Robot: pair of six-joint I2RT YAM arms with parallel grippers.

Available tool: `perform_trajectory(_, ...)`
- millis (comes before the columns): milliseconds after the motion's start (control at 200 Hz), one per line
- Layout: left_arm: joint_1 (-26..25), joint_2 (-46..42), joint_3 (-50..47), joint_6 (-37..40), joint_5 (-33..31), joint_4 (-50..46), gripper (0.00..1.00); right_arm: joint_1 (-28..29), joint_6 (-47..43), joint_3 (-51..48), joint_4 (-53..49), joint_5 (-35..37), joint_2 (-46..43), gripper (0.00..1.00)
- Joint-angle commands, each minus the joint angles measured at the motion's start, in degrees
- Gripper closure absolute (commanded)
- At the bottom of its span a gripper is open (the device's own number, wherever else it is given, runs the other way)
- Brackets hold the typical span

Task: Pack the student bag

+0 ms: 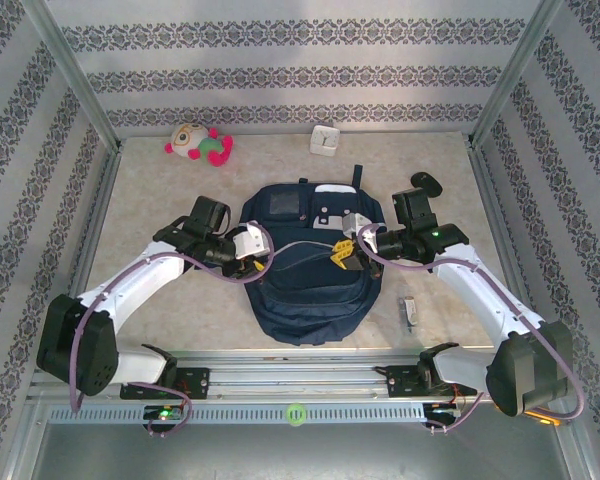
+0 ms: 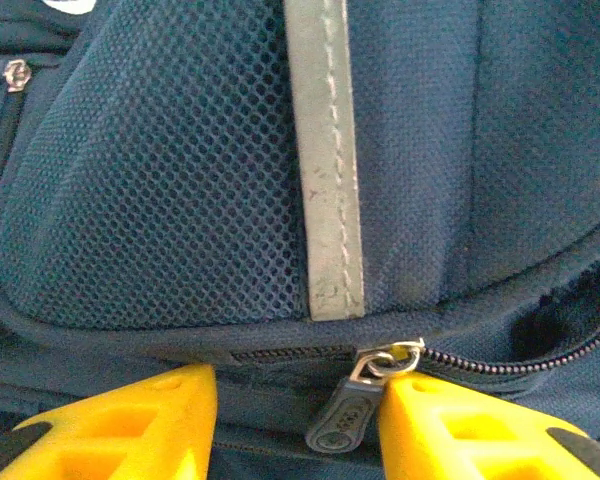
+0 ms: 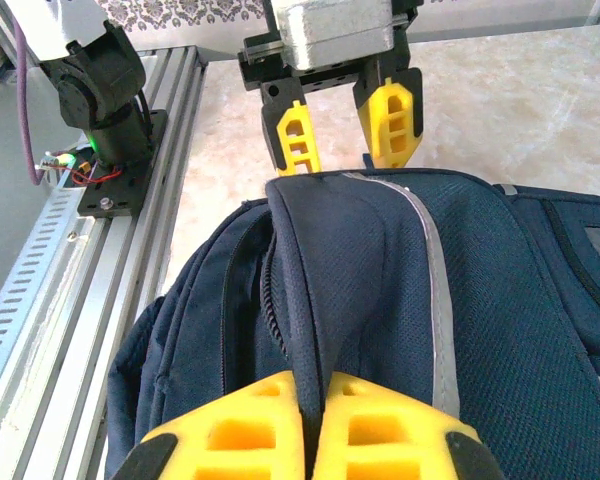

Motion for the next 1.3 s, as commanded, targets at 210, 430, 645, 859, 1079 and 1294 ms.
perform_trajectory(210,0.2,1.3,1.1,-2.6,-7.1,2.8,0.99,-0.1,-2.6,0.9,0.3,-9.3,-2.0,1.0)
perform_trajectory(430,1.4,3.4,1.2,-10.7,-19.5,7.9,1.0,-0.1,-2.4,-0.2,0.2,-11.4,-4.2,1.0)
perform_trajectory(645,2.1,9.4,3.7,-18.5,-26.1,16.1,0.99,-0.6,-2.8,-0.6,0.6,-11.4,-5.3,1.0)
perform_trajectory(859,2.0,9.0,3.0,-21.5,-21.9,19.5,0.94,-0.9,-1.4,-0.2,3.4,-8.6,-4.0,1.0)
perform_trajectory(1079,1.9,1.1,0.1,-16.3,-14.0,14.1,0.42,-0.8,-1.5,0.2,3.8,-9.1,-2.7,1.0)
perform_trajectory(1294,-1.6,-9.7,-3.1,-7.7,-5.5,14.1,0.27,-0.2,-1.7,0.6,3.7,-9.3,-1.1,1.0)
